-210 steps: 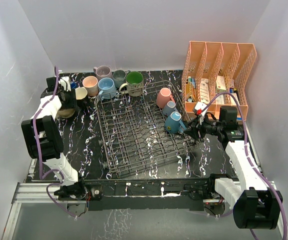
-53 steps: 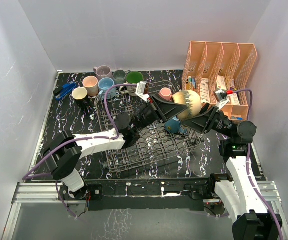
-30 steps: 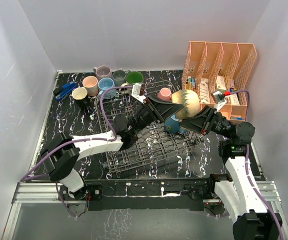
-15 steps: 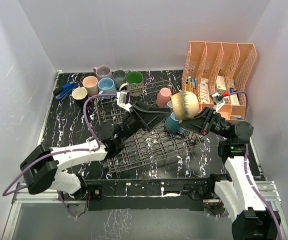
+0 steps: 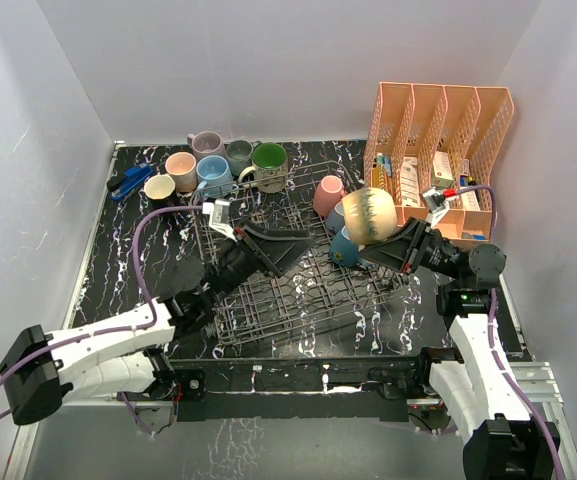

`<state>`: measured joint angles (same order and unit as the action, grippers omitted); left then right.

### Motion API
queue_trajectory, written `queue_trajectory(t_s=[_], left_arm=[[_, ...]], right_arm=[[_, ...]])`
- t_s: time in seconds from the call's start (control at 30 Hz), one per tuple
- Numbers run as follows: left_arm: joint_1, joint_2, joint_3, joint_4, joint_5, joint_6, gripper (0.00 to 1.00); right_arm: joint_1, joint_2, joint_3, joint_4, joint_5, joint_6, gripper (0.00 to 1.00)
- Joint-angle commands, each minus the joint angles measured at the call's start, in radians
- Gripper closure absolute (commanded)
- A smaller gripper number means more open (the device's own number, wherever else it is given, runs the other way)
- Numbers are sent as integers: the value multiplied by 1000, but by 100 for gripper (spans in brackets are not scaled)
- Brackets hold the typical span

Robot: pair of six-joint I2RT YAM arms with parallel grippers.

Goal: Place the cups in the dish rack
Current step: Turn the cup upside down in the dish rack.

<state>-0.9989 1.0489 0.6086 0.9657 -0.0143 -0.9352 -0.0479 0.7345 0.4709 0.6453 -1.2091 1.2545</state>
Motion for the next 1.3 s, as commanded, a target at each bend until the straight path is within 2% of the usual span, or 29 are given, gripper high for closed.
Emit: queue_trajectory(t_s=[0.0, 0.2, 0.37, 0.6, 0.7, 0.87, 1.27], left_arm=[[-4, -115, -18, -141, -89, 67, 21], [-2, -225, 6, -341, -122, 121, 8], [-1, -274, 75, -585, -147, 198, 3], [-2, -283, 172, -856, -200, 255, 3], [-1, -295, 177, -903, -230, 257, 3], [-1, -328, 167, -934, -264, 261, 3], [-1, -366, 149, -955, -288, 257, 3]], right_arm=[[-6, -21, 15, 71, 10, -65, 92], [-6, -1, 54, -43, -31, -201, 92], [-6, 52, 142, -294, -87, -448, 92], [-5, 156, 292, -698, -125, -883, 92], [-4, 195, 348, -840, -116, -1072, 92], [-4, 241, 405, -1006, -88, -1270, 92], [1, 314, 389, -1095, -10, -1474, 92]])
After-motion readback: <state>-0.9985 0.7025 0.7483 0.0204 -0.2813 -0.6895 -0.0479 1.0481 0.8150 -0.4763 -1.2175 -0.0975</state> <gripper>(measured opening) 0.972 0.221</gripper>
